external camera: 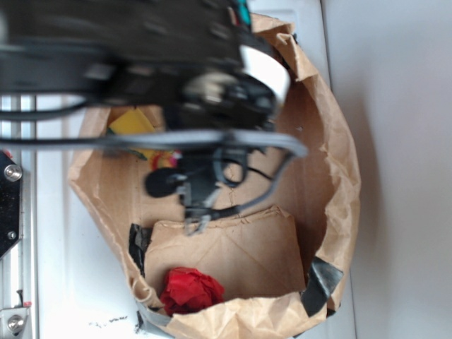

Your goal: Grab the multicolored rope.

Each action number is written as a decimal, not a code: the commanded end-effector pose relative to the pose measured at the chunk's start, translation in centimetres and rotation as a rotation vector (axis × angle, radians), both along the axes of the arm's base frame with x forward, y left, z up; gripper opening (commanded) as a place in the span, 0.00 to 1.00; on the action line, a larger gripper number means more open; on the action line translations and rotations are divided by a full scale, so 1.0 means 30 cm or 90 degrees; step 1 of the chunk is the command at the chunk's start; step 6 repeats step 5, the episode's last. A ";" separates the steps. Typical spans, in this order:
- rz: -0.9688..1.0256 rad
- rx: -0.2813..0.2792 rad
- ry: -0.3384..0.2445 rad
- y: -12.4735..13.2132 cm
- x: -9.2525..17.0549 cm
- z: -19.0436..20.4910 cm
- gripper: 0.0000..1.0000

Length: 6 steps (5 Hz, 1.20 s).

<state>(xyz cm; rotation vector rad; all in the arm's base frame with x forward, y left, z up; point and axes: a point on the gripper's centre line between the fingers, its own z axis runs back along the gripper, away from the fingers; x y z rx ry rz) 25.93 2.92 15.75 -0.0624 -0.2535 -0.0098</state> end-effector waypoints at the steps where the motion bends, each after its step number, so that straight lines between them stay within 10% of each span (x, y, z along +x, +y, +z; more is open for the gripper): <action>1: 0.035 -0.003 -0.022 0.013 0.017 0.155 0.00; 6: 0.037 0.050 0.003 0.015 0.057 0.176 0.00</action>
